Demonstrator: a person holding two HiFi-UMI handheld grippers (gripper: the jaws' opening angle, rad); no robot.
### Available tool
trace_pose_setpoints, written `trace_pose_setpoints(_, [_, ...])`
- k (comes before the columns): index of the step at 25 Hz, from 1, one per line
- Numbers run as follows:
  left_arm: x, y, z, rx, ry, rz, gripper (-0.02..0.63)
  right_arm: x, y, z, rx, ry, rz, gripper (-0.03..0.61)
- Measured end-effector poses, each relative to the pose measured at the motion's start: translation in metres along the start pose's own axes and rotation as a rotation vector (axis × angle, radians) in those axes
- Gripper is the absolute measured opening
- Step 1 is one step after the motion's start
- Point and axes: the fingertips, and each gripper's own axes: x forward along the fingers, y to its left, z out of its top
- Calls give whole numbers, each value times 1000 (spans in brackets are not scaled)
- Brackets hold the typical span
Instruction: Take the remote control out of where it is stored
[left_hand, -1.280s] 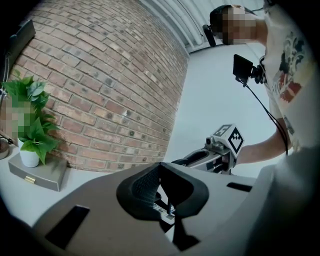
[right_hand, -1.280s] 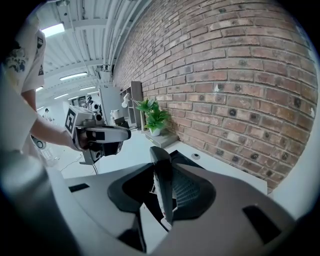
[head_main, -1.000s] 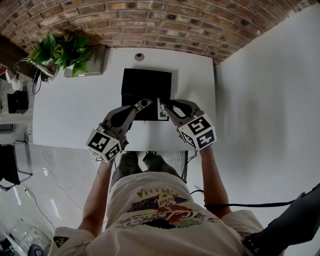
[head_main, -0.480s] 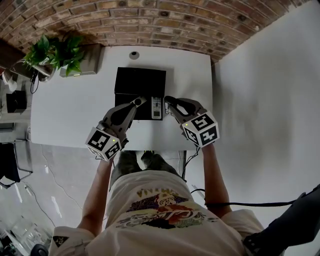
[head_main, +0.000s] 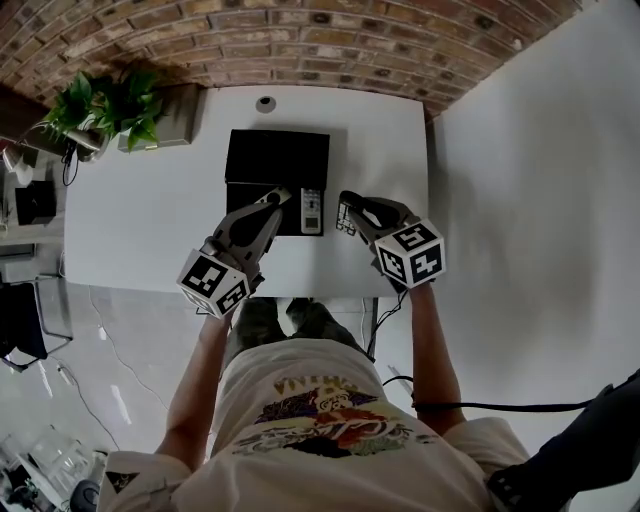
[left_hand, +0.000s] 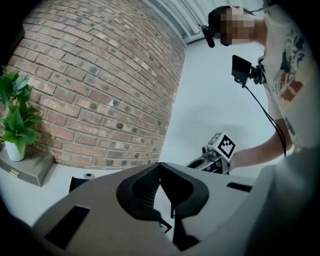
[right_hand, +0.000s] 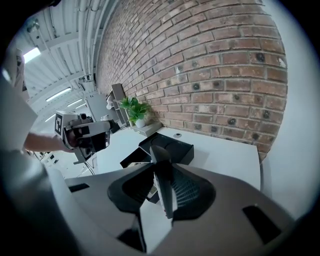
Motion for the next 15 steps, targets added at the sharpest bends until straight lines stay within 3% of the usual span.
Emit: trace_pose_setpoints(15, [-5, 0, -14, -7, 36, 32, 3, 25, -16, -45, 128, 55, 39, 112])
